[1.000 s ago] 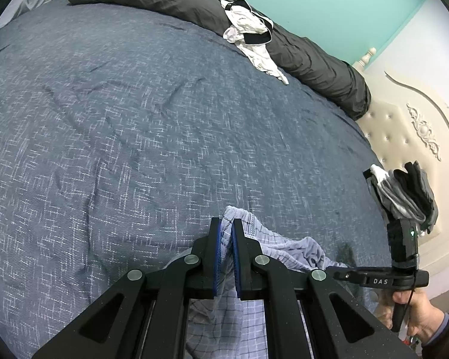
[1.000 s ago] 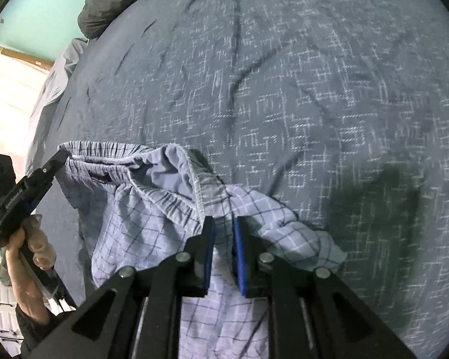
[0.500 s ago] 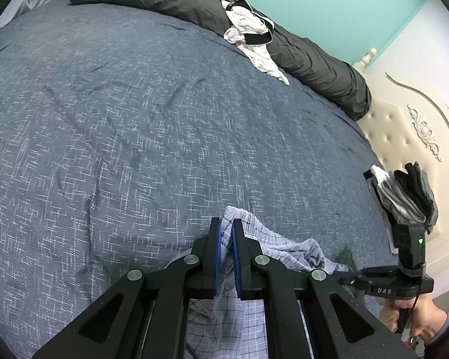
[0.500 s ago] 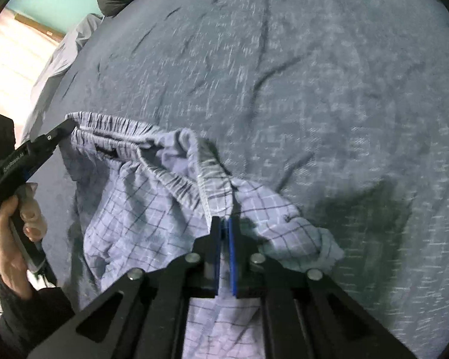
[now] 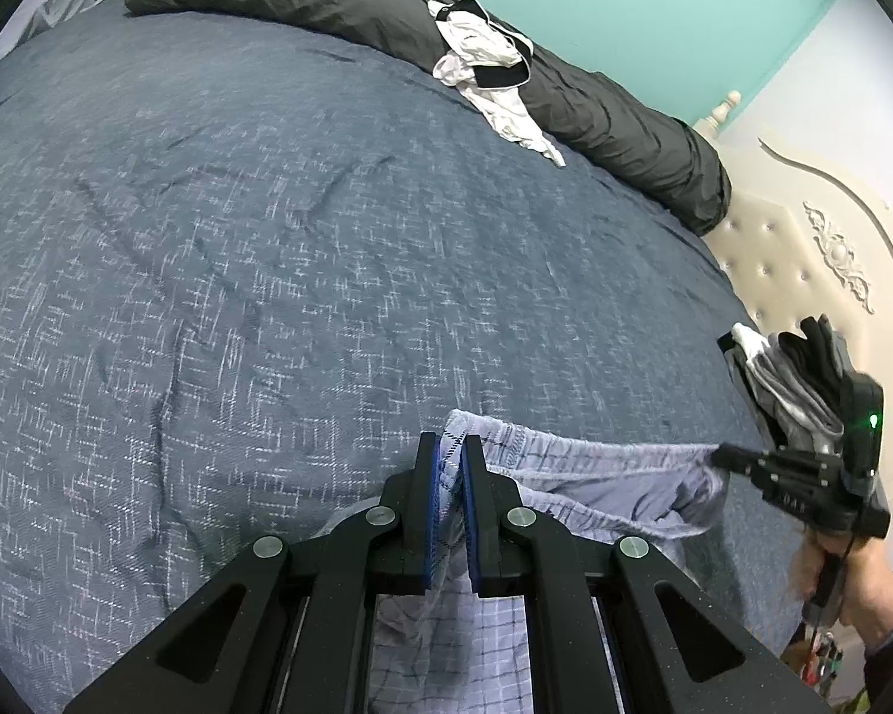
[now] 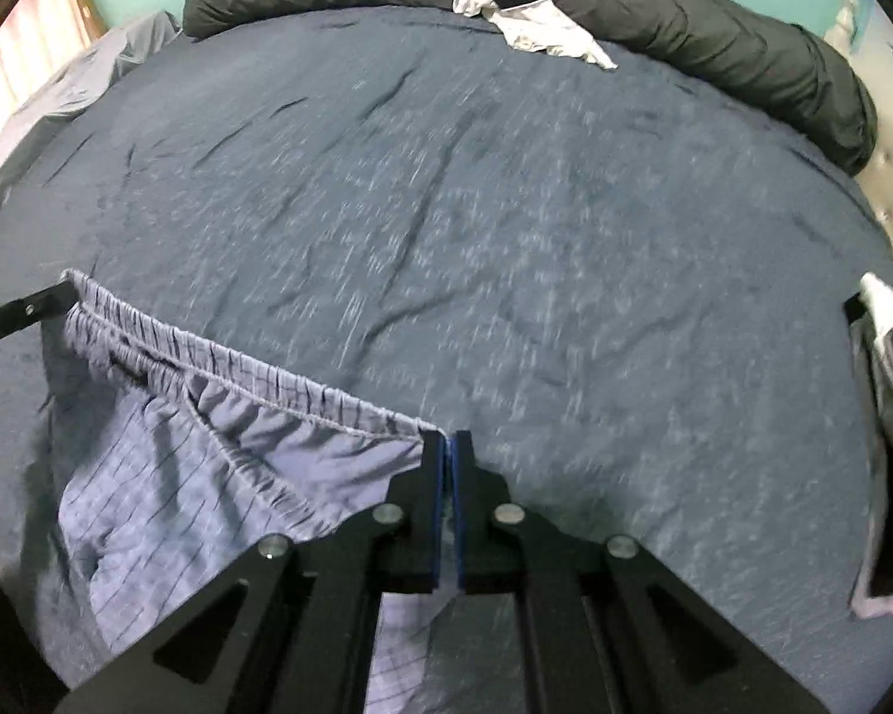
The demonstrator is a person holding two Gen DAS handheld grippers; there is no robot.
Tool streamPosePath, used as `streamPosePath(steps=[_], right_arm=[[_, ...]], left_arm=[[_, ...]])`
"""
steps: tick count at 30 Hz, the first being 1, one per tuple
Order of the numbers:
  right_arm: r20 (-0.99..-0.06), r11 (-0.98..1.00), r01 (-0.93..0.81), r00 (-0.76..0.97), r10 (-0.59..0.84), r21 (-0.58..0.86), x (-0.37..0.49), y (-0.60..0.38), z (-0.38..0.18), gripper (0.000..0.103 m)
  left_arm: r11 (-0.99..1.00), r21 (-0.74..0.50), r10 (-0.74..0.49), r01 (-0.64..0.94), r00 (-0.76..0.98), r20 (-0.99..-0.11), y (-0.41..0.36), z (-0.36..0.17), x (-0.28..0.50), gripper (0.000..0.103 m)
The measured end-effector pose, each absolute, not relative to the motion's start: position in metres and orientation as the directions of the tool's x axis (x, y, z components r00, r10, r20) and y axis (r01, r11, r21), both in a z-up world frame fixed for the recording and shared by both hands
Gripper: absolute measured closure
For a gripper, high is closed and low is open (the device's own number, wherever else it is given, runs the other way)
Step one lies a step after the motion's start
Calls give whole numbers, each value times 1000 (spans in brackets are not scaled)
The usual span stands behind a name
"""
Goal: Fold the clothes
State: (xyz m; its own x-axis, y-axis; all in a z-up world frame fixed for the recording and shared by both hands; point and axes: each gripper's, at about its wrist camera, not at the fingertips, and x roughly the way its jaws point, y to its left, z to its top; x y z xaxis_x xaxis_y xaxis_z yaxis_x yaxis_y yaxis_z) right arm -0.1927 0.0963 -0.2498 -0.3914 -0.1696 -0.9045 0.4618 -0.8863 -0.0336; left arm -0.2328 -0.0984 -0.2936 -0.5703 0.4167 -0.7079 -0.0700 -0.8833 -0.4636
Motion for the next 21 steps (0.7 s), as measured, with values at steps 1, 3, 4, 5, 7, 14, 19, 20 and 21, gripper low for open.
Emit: streamPosePath(steps=[1,3,4,5,7,14,19,20,21], right_arm=[[-902,-888,458,-399,-164,-42,-199,96,-244,101],[-901,-890,453,-406,-154,-52,-219,93,-241,101],[-903,-892,450,-402,-154,-48,-226,92,-234,101],[-904,-895,445,-396,-158,-38,-236,92,-231,101],[-908,-900,435,-386,-165,-21,-254,89,-228,101],[-923,-882,470,-347,-164,-20,-288,86,-248,101],[-909,-908,415,-355,-218,56,-294,110,-238,97],[-903,-911,407,-360,-233,73,-291,120,-234,95],[-897,-913,399,-365,-248,90,-289,130,-231,93]], left_arm=[[-884,-462,416,-72,-572,-707,-97,-293,-234,96],[-887,-456,413,-77,-576,-706,-96,-293,-237,96],[-888,-453,410,-77,-576,-707,-96,-293,-239,96],[-890,-450,408,-77,-575,-709,-95,-293,-241,96],[-894,-440,403,-80,-573,-714,-95,-295,-245,96],[-897,-437,398,-65,-548,-736,-95,-310,-263,96],[-898,-437,393,-45,-526,-754,-92,-323,-269,96],[-899,-436,391,-43,-526,-755,-92,-324,-269,96],[-900,-435,390,-41,-526,-756,-92,-324,-269,96]])
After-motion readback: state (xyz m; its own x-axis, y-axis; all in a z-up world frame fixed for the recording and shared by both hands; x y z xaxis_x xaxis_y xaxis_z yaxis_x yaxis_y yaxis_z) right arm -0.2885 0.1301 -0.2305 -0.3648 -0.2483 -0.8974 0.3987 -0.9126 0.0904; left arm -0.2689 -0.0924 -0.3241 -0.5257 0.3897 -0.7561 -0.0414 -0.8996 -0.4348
